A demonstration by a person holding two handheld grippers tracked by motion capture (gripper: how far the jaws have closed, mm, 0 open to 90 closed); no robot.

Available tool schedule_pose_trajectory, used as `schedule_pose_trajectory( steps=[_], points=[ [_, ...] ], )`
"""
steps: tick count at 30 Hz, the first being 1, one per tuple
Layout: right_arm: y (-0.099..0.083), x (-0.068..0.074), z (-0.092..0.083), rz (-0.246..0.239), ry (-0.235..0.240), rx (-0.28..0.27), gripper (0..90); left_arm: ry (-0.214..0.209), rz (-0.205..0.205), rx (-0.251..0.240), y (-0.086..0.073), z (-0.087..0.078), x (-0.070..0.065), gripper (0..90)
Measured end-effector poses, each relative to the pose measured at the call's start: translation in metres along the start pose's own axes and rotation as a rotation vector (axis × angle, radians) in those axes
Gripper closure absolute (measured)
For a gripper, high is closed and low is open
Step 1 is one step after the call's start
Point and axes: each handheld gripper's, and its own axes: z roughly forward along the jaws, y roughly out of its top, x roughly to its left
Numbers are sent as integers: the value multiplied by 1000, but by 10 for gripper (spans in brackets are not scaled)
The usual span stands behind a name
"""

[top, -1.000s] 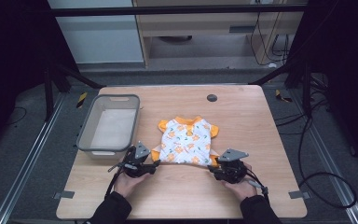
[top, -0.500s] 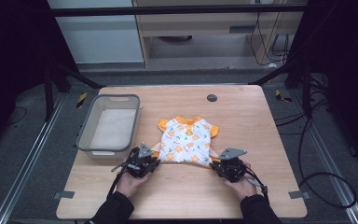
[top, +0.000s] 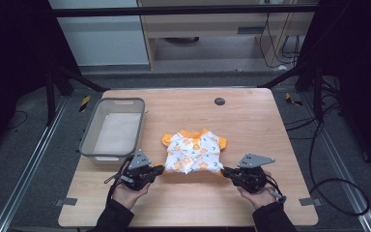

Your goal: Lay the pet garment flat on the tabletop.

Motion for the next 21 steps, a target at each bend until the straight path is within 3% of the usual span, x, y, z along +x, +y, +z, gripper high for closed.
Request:
schedule_pose_trajectory(
  steps=[5, 9, 10, 13, 14, 15, 16, 17, 21],
  points=[
    [6, 10, -19, 5, 24, -38, 855, -27, -18, -41, 7, -23, -10, 866],
    [15, 10, -27, 18, 18, -65, 852, -20, -42, -52, 22, -25, -7, 865],
    [22, 2, -21, 61, 2, -60, 851, -1, -64, -47, 30, -19, 0, 864],
    [26, -8, -9, 83, -29, -41, 849, 33, -100, -22, 39, -2, 12, 862],
    [29, -22, 10, 124, -66, -1, 844, 71, -122, 13, 42, 15, 21, 859],
    [29, -22, 10, 124, -66, -1, 844, 71, -122, 13, 42, 15, 21, 857],
    [28, -36, 30, 160, -96, 27, 839, 101, -143, 40, 42, 34, 32, 855],
    [26, -42, 39, 178, -108, 30, 835, 101, -143, 40, 42, 34, 32, 851],
    [18, -54, 66, 174, -178, 50, 813, 142, -215, 51, 31, 65, 53, 811]
  ],
)
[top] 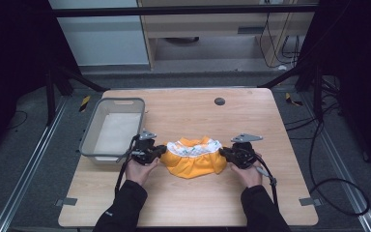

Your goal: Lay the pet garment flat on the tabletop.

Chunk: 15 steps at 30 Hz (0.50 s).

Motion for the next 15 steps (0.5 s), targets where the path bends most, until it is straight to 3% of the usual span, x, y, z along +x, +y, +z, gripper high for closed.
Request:
schedule_pose_trajectory(
  steps=[3, 4, 7, 12, 15],
  points=[
    [-1, -2, 5, -12, -19, 3, 789, -4, -13, -6, -2, 4, 3, 763],
    [-1, -1, 4, -23, -33, -2, 750, 0, 1, -10, -3, 2, 3, 645],
    [0, -1, -1, -43, -45, -13, 705, -5, 20, -30, -3, -6, 2, 502],
    [3, 2, -27, -91, -39, -80, 624, -9, 110, -92, -11, -34, 0, 402],
    [-1, 4, -46, -119, -28, -118, 573, -8, 126, -97, -19, -45, 1, 374]
  ],
)
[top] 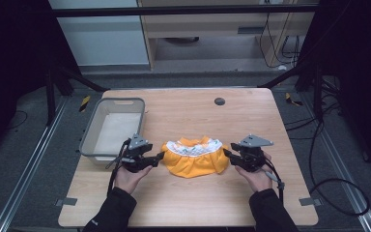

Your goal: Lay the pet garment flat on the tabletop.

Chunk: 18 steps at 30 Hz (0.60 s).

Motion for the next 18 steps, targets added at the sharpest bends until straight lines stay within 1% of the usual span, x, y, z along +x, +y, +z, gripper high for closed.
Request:
schedule_pose_trajectory(
  steps=[1, 2, 3, 4, 6, 7, 8, 9, 10, 11, 12, 13, 14, 15, 16, 18],
  points=[
    [-4, 1, -7, 2, 9, -6, 549, 2, 8, 3, -6, -4, 0, 372],
    [-4, 1, -7, 2, 9, -6, 549, 2, 8, 3, -6, -4, 0, 372],
    [-12, 2, -13, 0, 15, -2, 526, 7, 17, 15, -10, -5, 0, 372],
    [-12, 2, -13, 0, 15, -2, 526, 10, 20, 17, -12, -5, -1, 372],
    [-22, 2, -15, 1, 24, 9, 511, 10, 32, 38, -19, -2, -1, 373],
    [-31, 2, -12, -1, 22, 29, 498, 6, 39, 55, -21, 1, -2, 384],
    [-34, 1, -10, -1, 22, 37, 493, 14, 64, 92, -23, 6, -3, 383],
    [-38, 0, -7, 5, 23, 53, 488, 21, 78, 100, -24, 10, -3, 384],
    [-38, 0, -7, 5, 23, 53, 488, 21, 78, 100, -24, 10, -3, 384],
    [-41, -2, -4, 11, 23, 68, 484, 25, 85, 103, -24, 12, -4, 384],
    [-42, -4, 1, 16, 24, 71, 481, 33, 103, 116, -25, 18, -5, 385],
    [-42, -4, 1, 16, 24, 71, 481, 33, 103, 116, -25, 18, -5, 384],
    [-42, -6, 4, 23, 24, 69, 481, 39, 113, 121, -25, 22, -5, 384],
    [-40, -8, 10, 30, 27, 59, 481, 42, 115, 121, -25, 24, -5, 384],
    [-40, -8, 10, 30, 27, 59, 481, 44, 115, 125, -26, 26, -4, 384],
    [-39, -10, 16, 45, 39, 56, 484, 34, 119, 130, -27, 32, -2, 393]
  ],
)
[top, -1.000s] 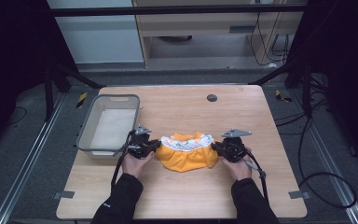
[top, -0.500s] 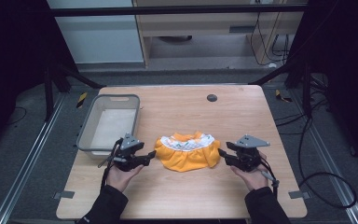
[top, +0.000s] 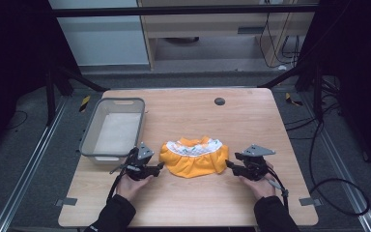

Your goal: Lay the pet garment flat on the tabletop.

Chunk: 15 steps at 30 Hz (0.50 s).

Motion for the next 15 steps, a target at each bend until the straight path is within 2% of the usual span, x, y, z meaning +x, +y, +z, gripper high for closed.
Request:
schedule_pose_trajectory(
  steps=[4, 5, 7, 8, 9, 10, 11, 12, 13, 14, 15],
  points=[
    [1, 1, 10, -11, 11, 9, 506, -8, 1, 8, -1, 12, 3, 441],
    [1, 2, 13, -5, 16, 17, 538, -20, -1, 12, -1, 15, 4, 491],
    [1, 1, 14, -2, 23, 22, 553, -20, 2, 8, 0, 15, 4, 508],
    [0, 1, 15, 5, 28, 28, 573, -23, -2, 7, 0, 15, 4, 541],
    [0, 0, 16, 5, 32, 37, 640, -37, -19, 0, 0, 15, 4, 608],
    [0, 0, 16, 5, 32, 37, 640, -37, -19, 0, 0, 15, 4, 653],
    [0, 0, 17, 12, 42, 45, 660, -45, -26, 1, 1, 15, 4, 653],
    [0, 0, 18, 16, 46, 47, 692, -53, -32, 3, 1, 15, 4, 693],
    [1, 0, 19, 13, 44, 58, 745, -55, -39, 6, 2, 15, 4, 780],
    [1, 0, 19, 13, 44, 58, 745, -55, -39, 6, 2, 15, 4, 815],
    [2, 1, 19, 24, 43, 67, 804, -65, -44, 8, 2, 14, 4, 847]
  ],
)
